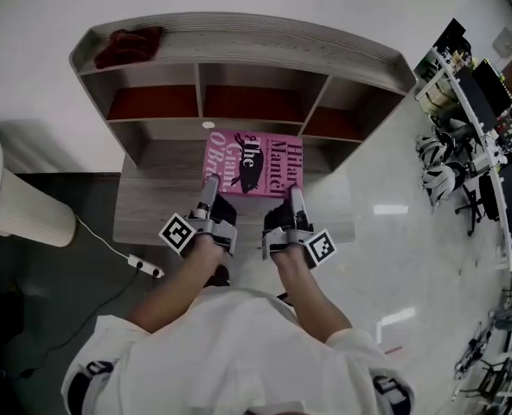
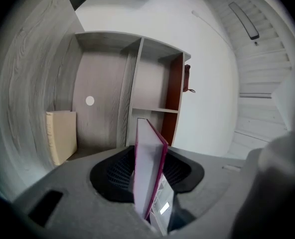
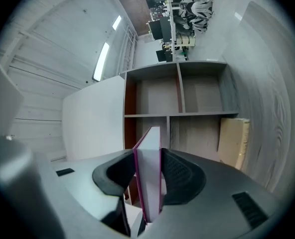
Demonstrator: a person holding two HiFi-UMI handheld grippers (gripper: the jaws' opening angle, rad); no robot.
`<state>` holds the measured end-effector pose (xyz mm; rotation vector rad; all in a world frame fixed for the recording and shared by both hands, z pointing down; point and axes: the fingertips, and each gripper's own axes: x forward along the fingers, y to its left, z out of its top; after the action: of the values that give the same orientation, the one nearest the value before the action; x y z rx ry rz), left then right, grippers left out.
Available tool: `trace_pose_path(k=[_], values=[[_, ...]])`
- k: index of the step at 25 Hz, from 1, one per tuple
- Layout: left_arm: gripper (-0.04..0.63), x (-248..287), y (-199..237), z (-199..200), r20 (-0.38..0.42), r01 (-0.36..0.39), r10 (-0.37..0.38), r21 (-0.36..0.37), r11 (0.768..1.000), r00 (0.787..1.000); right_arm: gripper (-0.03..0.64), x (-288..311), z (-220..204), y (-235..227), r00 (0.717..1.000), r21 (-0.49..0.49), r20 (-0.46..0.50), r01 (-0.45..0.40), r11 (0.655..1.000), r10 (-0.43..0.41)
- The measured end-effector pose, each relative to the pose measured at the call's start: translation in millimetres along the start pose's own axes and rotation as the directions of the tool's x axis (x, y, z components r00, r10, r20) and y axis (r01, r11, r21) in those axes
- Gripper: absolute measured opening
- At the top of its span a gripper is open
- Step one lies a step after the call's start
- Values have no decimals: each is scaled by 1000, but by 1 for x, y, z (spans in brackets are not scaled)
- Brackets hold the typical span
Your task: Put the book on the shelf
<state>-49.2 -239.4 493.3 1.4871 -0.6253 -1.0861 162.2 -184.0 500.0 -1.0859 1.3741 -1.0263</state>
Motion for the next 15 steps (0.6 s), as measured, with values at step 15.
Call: trace_pose_path(k=[15], values=[[154, -33, -62, -6, -38, 52, -52, -5, 999, 998, 150, -32, -18, 60, 999, -18, 9, -53, 998, 53]])
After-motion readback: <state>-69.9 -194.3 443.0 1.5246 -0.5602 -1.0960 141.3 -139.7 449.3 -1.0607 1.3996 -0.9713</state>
